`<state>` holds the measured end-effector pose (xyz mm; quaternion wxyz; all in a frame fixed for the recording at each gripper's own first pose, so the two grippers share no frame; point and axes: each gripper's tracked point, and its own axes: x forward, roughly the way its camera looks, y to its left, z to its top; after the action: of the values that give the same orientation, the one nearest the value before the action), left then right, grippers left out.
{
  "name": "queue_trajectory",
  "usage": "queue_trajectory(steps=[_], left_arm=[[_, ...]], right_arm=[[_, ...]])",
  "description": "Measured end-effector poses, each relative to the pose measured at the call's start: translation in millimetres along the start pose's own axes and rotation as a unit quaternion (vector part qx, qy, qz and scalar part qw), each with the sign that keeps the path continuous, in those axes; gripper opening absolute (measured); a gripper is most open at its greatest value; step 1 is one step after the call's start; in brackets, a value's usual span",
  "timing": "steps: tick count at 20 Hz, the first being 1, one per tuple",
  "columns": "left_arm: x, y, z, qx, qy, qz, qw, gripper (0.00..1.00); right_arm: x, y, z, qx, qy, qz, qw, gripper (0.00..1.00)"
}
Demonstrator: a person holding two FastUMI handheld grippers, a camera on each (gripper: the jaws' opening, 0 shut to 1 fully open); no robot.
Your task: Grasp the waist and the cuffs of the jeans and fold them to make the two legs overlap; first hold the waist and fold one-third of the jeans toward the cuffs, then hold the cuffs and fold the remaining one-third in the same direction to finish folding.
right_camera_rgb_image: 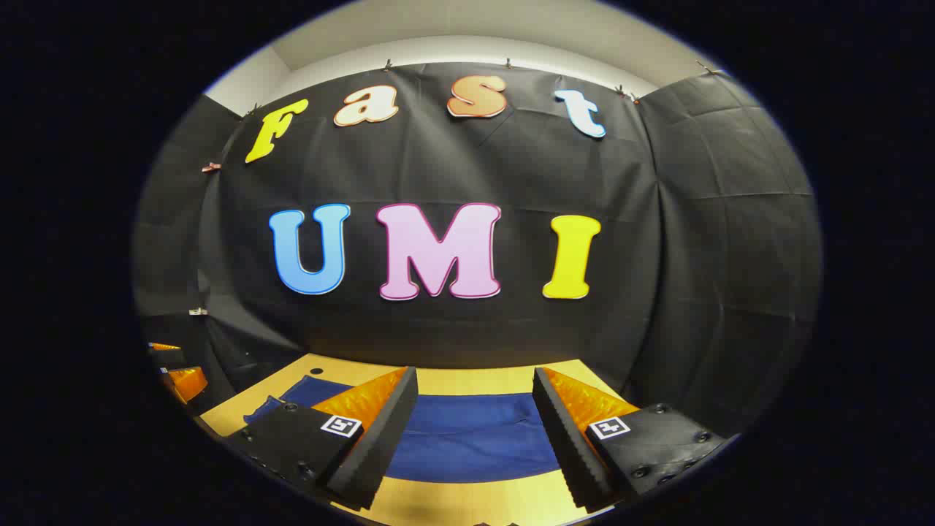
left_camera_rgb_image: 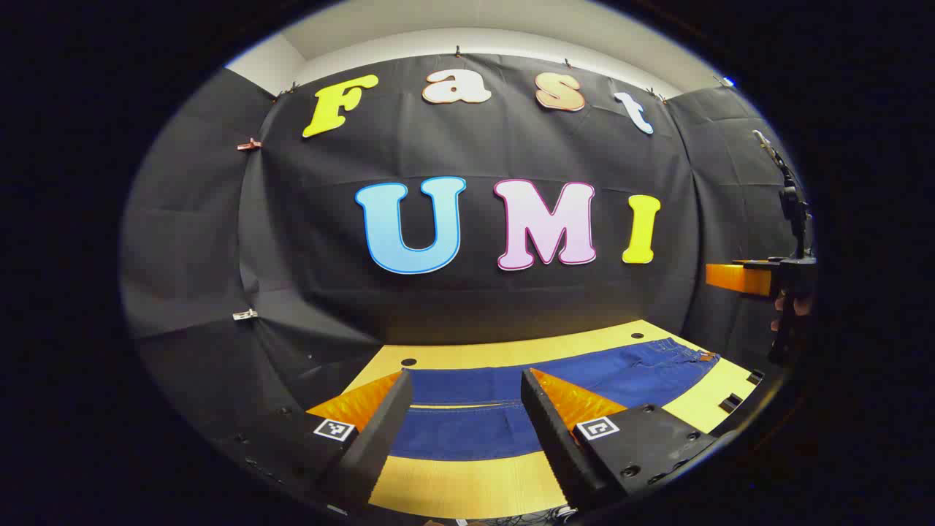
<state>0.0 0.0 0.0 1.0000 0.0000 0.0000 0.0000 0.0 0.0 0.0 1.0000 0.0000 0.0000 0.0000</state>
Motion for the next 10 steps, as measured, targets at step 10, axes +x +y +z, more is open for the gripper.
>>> queue_trajectory(steps=[10], left_arm=[[-7.4,-17.0,1.8,0.007,-0.003,-0.013,1.000,0.94]], right_arm=[[6.0,36.0,-2.1,-0.015,0.000,0.048,0.999,0.97]])
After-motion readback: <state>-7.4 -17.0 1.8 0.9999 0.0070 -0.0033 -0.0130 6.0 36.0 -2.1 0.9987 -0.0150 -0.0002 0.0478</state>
